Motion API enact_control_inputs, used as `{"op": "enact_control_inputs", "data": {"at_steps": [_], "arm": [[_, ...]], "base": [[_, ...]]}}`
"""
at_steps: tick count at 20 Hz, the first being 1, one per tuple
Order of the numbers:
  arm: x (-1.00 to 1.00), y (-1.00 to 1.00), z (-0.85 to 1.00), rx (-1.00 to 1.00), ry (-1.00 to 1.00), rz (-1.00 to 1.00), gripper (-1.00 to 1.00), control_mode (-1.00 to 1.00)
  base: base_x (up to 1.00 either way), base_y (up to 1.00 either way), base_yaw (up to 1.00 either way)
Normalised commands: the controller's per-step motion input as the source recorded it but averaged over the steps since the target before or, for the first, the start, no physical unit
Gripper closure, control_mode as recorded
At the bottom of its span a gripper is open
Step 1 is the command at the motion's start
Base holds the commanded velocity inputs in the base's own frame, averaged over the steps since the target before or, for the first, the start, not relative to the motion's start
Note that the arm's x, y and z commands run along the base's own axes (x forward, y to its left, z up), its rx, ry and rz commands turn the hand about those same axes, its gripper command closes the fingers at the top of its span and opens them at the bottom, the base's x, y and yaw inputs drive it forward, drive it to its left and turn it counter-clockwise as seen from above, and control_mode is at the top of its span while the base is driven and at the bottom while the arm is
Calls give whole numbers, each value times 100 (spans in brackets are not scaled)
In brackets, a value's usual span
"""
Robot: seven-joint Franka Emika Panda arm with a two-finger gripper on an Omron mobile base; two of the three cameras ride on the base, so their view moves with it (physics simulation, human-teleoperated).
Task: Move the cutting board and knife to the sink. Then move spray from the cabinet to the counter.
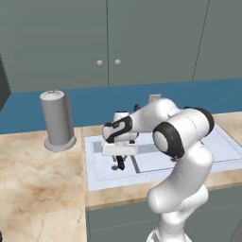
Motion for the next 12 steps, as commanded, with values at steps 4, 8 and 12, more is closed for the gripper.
{"op": "enact_control_inputs", "data": {"at_steps": [4,8,12], "arm": [[30,0,-14,0,0,0,100,-100],[28,0,-23,0,0,0,100,-100],[23,0,-24,0,0,0,100,-100]], "base": [[0,0,0],[0,0,0],[0,0,0]]}}
